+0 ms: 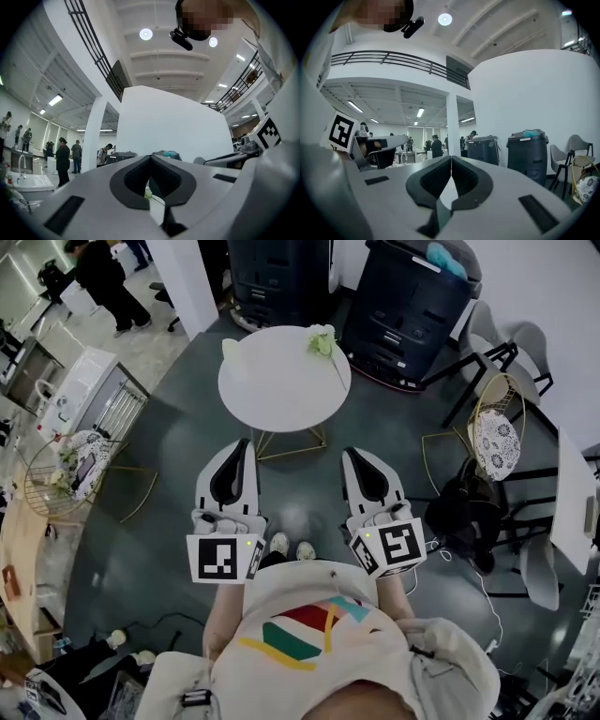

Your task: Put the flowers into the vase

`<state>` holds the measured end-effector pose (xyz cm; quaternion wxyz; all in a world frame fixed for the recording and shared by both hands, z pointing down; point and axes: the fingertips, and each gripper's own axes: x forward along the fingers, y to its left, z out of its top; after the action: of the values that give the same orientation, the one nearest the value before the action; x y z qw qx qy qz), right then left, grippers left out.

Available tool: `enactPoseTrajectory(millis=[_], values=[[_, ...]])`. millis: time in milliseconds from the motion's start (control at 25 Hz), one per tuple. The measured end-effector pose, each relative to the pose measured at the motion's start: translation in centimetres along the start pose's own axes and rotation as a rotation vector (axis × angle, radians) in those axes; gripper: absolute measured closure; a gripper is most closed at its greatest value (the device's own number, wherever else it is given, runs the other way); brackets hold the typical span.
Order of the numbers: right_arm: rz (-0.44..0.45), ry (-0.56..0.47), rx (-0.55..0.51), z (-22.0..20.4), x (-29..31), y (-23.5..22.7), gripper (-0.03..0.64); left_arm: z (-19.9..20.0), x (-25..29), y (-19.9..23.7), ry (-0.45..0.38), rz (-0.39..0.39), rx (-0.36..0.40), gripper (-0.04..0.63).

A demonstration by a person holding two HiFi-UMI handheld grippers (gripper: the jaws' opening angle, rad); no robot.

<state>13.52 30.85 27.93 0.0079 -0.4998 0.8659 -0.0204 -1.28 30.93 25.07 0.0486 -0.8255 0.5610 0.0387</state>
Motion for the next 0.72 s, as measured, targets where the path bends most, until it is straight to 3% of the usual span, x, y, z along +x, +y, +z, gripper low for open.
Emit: enactPoseTrajectory(millis=[200,440,720], values=[[0.015,0.012,-0.027,-1.7,-1.6,-1.6,0.606,-0.8,-0.6,-2.4,0.007,0.011,0.009,0.589],[0.07,-0.005,0.062,-2.6,-2.5,-1.5,0.606,-3.8,-0.7,-2.5,0.075,0.026,0.041,0.589],[0.027,0.015,0.059,-3.1,-0.5,-4.4,0.606,-4.7,4.4,-1.4,0.037,0.022,-0.02,0.589]])
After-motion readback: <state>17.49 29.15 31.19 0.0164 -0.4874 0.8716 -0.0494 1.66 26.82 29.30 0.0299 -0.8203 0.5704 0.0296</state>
